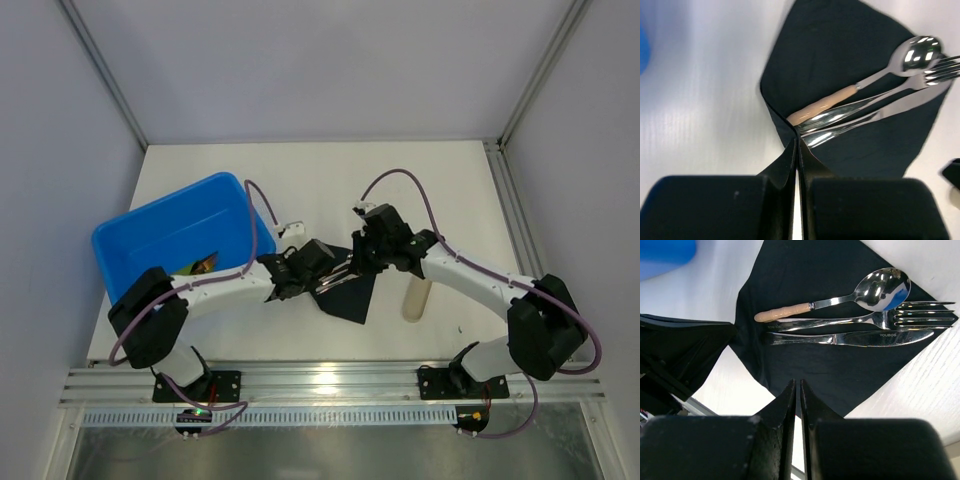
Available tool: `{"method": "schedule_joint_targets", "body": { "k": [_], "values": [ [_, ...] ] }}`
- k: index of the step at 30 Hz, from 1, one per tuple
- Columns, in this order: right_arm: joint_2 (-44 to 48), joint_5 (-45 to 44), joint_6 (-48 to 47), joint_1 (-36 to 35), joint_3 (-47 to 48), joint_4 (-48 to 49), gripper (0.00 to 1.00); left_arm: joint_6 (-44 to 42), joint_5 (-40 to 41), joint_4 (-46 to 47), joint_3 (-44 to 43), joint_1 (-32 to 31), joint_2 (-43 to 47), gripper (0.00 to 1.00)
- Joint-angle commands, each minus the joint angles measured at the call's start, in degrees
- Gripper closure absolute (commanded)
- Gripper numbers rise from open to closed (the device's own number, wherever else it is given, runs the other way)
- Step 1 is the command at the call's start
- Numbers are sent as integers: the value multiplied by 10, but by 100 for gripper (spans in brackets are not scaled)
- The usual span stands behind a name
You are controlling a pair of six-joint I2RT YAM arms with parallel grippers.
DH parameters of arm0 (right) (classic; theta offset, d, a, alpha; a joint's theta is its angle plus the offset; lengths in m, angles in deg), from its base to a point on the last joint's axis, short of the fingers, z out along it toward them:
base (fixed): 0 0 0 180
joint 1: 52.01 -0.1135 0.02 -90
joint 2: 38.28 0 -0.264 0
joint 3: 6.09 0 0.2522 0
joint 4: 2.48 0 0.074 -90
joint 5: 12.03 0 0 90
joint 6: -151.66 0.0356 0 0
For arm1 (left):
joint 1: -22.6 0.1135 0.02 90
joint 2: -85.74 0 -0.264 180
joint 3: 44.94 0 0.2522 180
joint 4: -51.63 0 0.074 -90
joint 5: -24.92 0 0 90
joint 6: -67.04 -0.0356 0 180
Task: Place the utensils on the paper napkin and roll it up
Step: Roll the napkin at the center of the board.
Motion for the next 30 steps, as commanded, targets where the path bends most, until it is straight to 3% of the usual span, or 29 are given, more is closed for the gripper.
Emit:
{"method": "schedule_joint_targets", "body": {
  "k": [1, 12, 13, 17, 18, 30],
  "values": [
    [-1, 8, 11, -3, -9, 29, 90, -38, -5, 44, -40, -3, -17, 100],
    [10, 26, 23, -3, -43, 60, 89, -65, -32, 56, -84, -3, -72, 100],
    [9, 34, 23, -3, -46, 67, 87, -66, -33, 56, -84, -3, -74, 100],
    [5, 83, 41, -3, -69, 115, 63, -68, -34, 57, -84, -3, -78, 100],
    [2, 90, 46, -3, -79, 126, 62, -69, -34, 57, -84, -3, -78, 100],
    [-42, 146, 116, -4, -162, 348, 67, -85, -43, 57, -86, -3, -80, 100]
  ]
}}
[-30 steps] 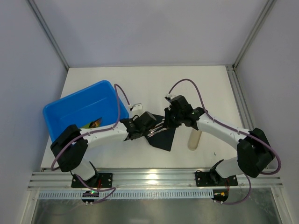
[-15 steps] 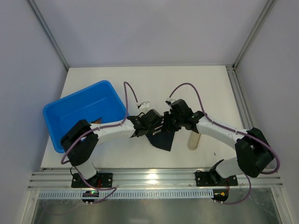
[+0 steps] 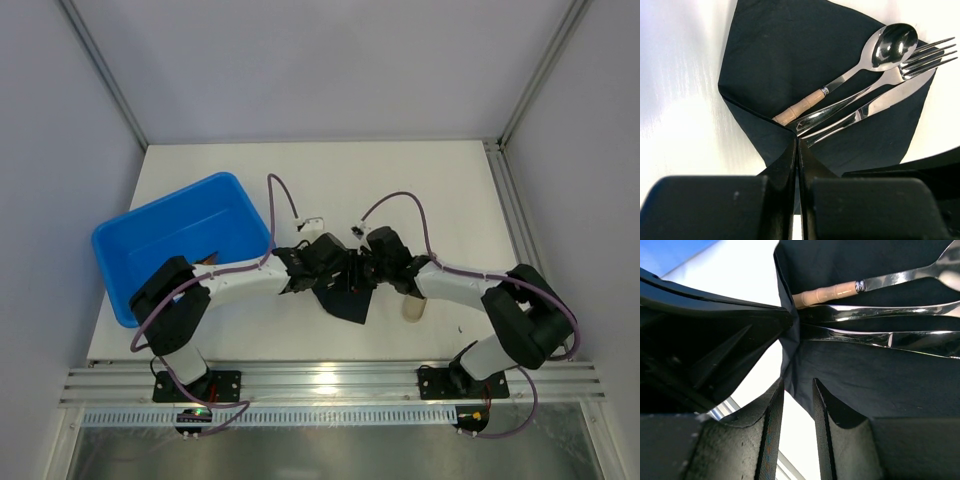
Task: Place the utensils on the paper napkin and roll it up
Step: Roll the napkin at the center of the board.
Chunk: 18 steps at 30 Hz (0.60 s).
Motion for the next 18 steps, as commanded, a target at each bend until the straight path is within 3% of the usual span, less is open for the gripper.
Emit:
{"method": "schedule_joint_targets", "body": {
  "k": [1, 18],
  "values": [
    [-7, 15, 22, -4, -12, 99, 67, -12, -2, 19, -18, -1, -2, 100],
    [-78, 20, 41, -6, -13, 168, 63, -17, -12, 25, -23, -1, -3, 100]
  ]
}}
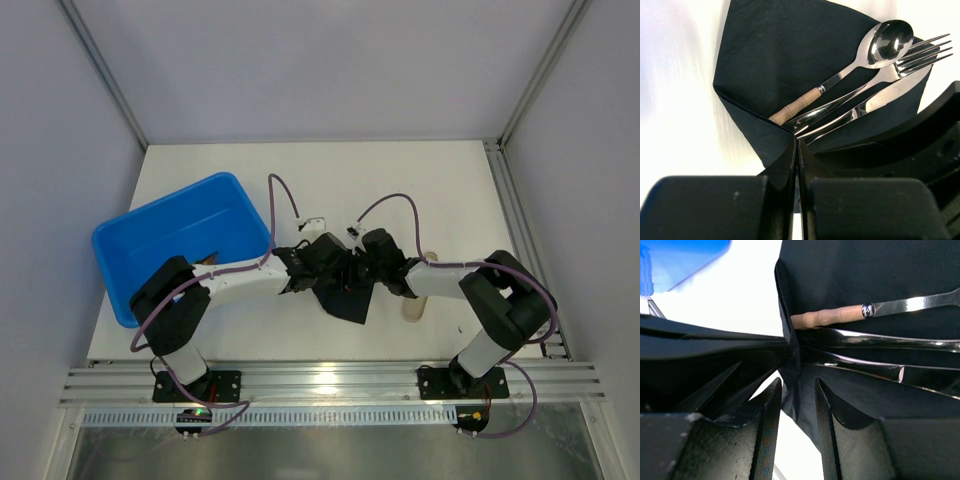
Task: Place the utensils on the paper napkin and roll it up
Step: Roll the napkin at the center of the board.
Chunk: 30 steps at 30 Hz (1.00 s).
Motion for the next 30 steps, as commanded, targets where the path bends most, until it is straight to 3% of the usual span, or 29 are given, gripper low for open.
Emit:
{"method": "schedule_joint_targets", "body": {
  "k": [1, 4, 16, 19, 23, 24, 28, 30],
  "values": [
    [-8, -4, 4, -5, 3, 52, 63, -9, -3, 21, -22, -1, -3, 100],
    [-13, -8, 8, -5, 8, 56, 64, -8, -4, 21, -22, -1, -2, 100],
    [-16, -28, 18, -5, 8, 60, 93, -16, 5, 19, -24, -1, 9, 100],
    [-11, -36, 19, -4, 6, 58, 95, -21, 20, 7, -27, -1, 15, 99],
    [-4, -44, 20, -5, 3, 51, 96, -27, 65, -17, -26, -5, 33, 72],
    [-4, -46, 21, -4, 3, 52, 96, -29, 73, -23, -24, -8, 39, 71],
    [-5, -50, 21, -5, 3, 49, 96, -30, 97, -40, -5, -12, 65, 72],
    [-6, -52, 21, -4, 2, 49, 96, -27, 89, -30, 21, -12, 81, 88]
  ]
}}
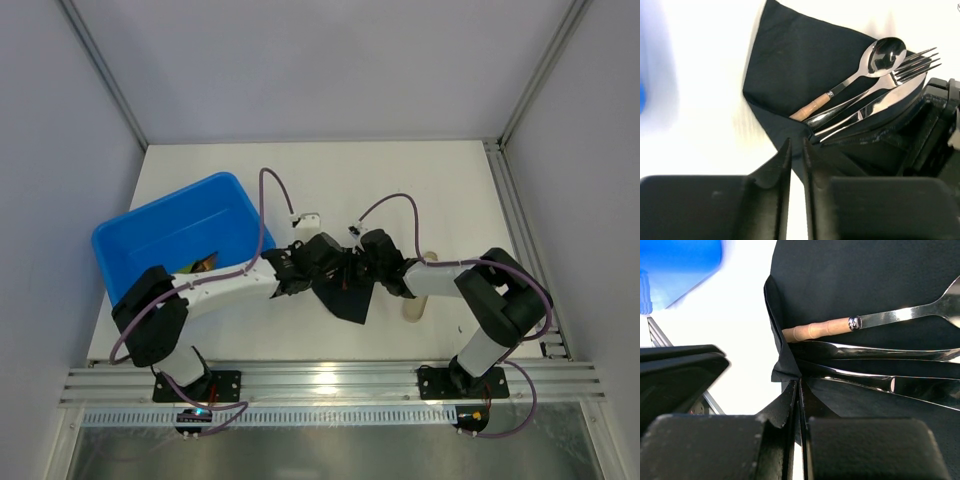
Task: Place the utensils on the paper napkin and roll it up
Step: Roll the napkin at the center of the board.
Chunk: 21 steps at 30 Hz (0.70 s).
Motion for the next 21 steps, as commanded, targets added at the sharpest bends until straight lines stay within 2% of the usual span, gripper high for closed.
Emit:
{"method": "schedule_joint_targets", "body": {
  "k": [1, 2, 9, 21],
  "values": [
    [13, -23, -3, -3, 1, 25, 96, -6, 27, 8, 34, -3, 42, 95],
    [13, -24, -3, -3, 1, 25, 96, -6, 16, 27, 52, -3, 49, 100],
    [11, -26, 2, -2, -4, 28, 96, -10, -37, 86, 63, -3, 19, 100],
    [21, -27, -3, -3, -5, 19, 92, -21, -42, 118, 42, -2, -39, 100]
  ]
}}
